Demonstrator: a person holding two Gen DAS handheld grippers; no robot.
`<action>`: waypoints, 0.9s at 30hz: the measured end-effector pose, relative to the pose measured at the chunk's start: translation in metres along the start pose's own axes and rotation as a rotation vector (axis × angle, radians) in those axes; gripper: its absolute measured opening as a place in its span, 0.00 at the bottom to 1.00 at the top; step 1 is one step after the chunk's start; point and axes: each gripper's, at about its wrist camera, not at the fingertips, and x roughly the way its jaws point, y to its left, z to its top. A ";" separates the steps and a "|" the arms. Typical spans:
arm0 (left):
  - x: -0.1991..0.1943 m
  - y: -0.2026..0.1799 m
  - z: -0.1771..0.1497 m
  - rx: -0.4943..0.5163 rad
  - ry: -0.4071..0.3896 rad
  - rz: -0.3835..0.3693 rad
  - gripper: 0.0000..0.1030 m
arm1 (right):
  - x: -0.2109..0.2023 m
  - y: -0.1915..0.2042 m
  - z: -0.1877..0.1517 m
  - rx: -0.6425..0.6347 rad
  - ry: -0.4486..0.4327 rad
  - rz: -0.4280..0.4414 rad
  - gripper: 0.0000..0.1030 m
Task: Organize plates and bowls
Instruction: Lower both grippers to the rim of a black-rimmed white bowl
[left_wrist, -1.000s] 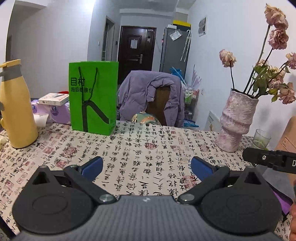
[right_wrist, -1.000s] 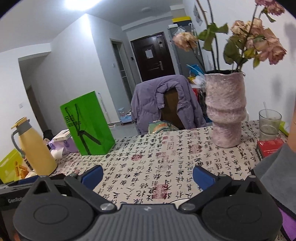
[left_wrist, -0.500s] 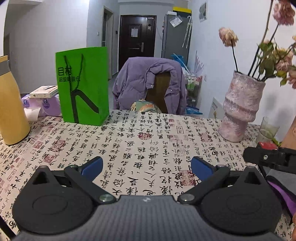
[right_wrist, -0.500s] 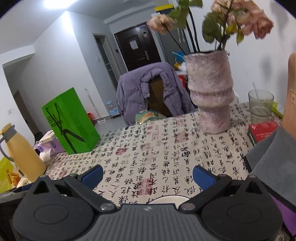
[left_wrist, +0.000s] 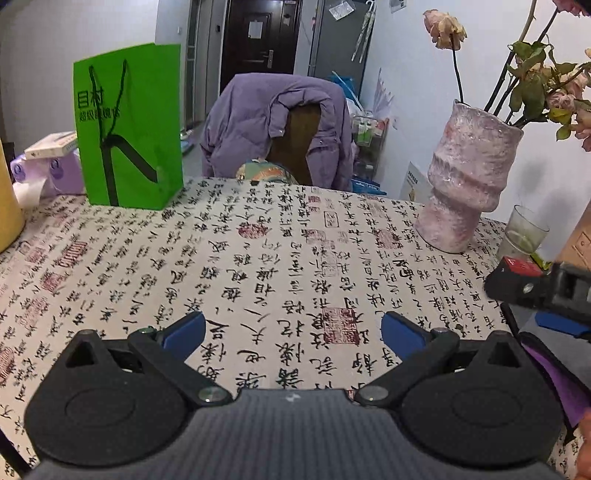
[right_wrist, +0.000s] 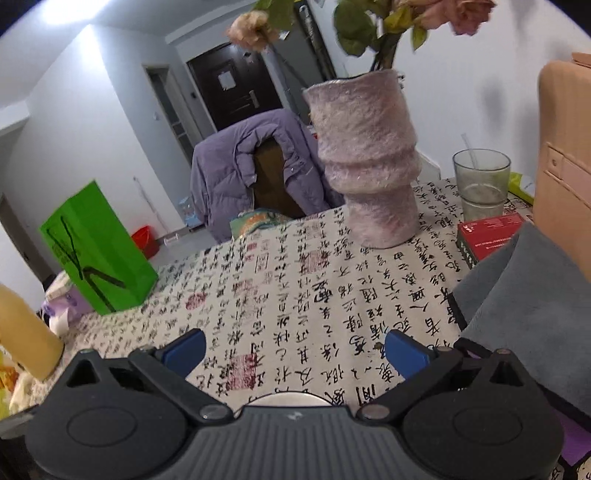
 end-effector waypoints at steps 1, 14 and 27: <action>0.000 0.001 0.000 -0.006 0.007 -0.006 1.00 | 0.002 0.001 0.000 -0.008 0.008 0.000 1.00; 0.018 -0.007 -0.006 -0.005 0.106 -0.078 1.00 | 0.002 -0.020 -0.028 0.008 0.108 -0.093 0.98; 0.033 -0.028 -0.026 0.073 0.150 -0.082 0.86 | 0.006 -0.030 -0.054 0.012 0.141 -0.064 0.75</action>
